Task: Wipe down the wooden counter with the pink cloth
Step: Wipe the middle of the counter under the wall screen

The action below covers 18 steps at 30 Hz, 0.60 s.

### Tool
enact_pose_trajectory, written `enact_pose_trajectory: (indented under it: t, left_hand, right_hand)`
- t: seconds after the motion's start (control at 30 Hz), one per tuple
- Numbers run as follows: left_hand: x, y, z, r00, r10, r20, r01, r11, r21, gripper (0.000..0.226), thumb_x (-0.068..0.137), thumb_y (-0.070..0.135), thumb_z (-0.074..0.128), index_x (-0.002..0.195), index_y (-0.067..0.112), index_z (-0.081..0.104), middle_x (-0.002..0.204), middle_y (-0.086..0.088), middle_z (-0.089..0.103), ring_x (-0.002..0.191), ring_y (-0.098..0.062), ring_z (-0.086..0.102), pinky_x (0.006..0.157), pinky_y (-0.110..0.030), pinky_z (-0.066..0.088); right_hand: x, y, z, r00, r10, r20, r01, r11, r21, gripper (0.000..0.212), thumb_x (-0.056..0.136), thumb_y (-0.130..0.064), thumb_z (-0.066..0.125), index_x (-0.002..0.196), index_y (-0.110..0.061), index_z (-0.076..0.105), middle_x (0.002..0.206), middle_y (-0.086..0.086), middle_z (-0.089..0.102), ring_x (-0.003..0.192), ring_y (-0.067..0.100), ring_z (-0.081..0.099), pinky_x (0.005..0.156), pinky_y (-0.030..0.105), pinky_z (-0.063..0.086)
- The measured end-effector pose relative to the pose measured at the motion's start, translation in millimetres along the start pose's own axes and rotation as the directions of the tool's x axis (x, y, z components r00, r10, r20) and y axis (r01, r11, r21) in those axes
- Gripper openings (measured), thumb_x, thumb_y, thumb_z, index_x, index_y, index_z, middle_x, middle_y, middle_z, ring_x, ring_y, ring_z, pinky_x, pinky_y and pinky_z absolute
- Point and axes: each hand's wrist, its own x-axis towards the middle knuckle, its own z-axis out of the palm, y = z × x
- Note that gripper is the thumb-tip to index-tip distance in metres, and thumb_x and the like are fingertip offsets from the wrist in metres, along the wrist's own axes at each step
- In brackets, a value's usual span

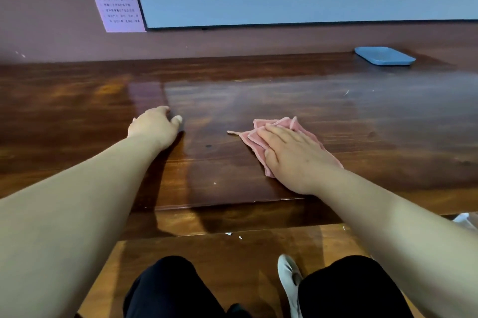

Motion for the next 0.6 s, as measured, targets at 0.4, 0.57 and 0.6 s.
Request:
enact_pose_trajectory:
  t: [0.4,0.57,0.6]
  left_hand:
    - [-11.4,-12.5,17.1,0.996,0.075,-0.046,-0.067,0.985,0.16,0.055,0.1,0.047,0.028,0.147,0.021,0.038,0.157,-0.001,0.029,0.143,-0.027,0.025,0.116,-0.044,0.019]
    - [-10.3,-16.4,20.6,0.995,0.087,-0.041,-0.078,0.981,0.178,0.055,0.101,0.047,0.027,0.148,0.02,0.036,0.158,-0.001,0.027,0.144,-0.025,0.022,0.117,-0.044,0.016]
    - [-10.9,-18.0,21.7,0.996,0.08,-0.039,-0.072,0.981,0.182,0.055,0.101,0.047,0.027,0.148,0.02,0.036,0.158,-0.002,0.027,0.144,-0.026,0.023,0.117,-0.044,0.016]
  right_hand:
    - [0.5,-22.1,9.8,0.999,-0.039,-0.035,0.04,0.999,0.03,0.053,0.105,-0.031,0.021,0.157,-0.024,0.028,0.166,-0.003,0.022,0.153,0.013,0.013,0.125,0.035,0.004]
    - [-26.7,-20.8,19.1,0.993,-0.117,-0.024,0.118,0.992,0.033,0.055,0.104,-0.033,0.022,0.159,-0.027,0.023,0.167,-0.005,0.018,0.154,0.011,0.011,0.124,0.03,0.001]
    - [-22.6,-23.6,20.5,0.993,-0.116,-0.016,0.117,0.992,0.037,0.055,0.105,-0.032,0.022,0.159,-0.026,0.024,0.167,-0.005,0.019,0.154,0.011,0.011,0.125,0.031,0.0]
